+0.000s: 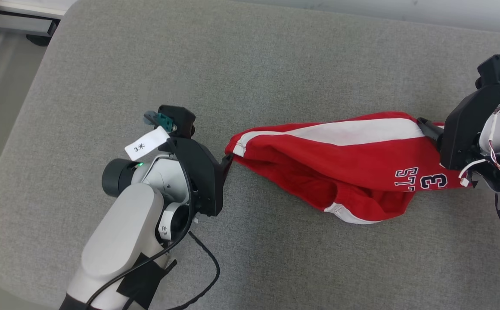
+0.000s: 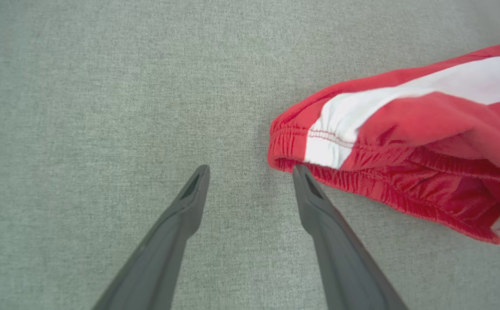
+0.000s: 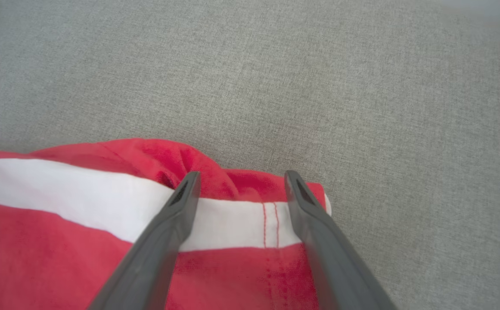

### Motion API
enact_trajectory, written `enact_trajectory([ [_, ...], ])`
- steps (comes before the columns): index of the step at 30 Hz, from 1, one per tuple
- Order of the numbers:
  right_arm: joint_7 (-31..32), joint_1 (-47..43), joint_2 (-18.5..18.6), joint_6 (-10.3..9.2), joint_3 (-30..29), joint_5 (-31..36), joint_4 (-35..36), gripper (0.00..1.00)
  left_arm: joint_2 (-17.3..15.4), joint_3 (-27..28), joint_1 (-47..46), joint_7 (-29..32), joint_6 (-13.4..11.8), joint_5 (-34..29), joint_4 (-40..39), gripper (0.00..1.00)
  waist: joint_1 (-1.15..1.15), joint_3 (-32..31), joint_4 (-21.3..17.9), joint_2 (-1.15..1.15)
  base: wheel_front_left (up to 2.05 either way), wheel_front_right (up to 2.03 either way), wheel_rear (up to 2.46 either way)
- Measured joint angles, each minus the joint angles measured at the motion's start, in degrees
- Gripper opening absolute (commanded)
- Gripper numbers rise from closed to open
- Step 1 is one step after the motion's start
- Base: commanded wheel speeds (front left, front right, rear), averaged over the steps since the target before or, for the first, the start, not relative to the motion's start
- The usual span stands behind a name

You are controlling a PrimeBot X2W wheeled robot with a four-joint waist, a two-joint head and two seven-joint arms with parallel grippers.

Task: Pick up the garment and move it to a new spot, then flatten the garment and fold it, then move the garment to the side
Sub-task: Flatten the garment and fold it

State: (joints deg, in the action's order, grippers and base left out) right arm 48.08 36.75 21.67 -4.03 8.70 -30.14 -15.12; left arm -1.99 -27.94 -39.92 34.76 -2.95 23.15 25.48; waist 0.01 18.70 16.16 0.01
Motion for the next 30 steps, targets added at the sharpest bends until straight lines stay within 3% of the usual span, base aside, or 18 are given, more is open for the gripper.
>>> enact_trajectory([
  [14,4.28,-1.22,1.82,-0.09,-0.08,0.08,4.91,1.00,0.03,-2.02,-1.10,0.19,1.97,0.59,-0.59,1.00,-0.01,-2.56,-2.01,-0.01,0.00,0.00,0.00],
  [30,9.48,-2.24,1.59,-1.31,-0.09,-0.54,5.73,1.00,0.07,-3.09,-1.58,0.94,1.97,2.76,0.84,0.98,-0.01,-0.26,-3.37,-0.01,0.00,0.00,0.00],
])
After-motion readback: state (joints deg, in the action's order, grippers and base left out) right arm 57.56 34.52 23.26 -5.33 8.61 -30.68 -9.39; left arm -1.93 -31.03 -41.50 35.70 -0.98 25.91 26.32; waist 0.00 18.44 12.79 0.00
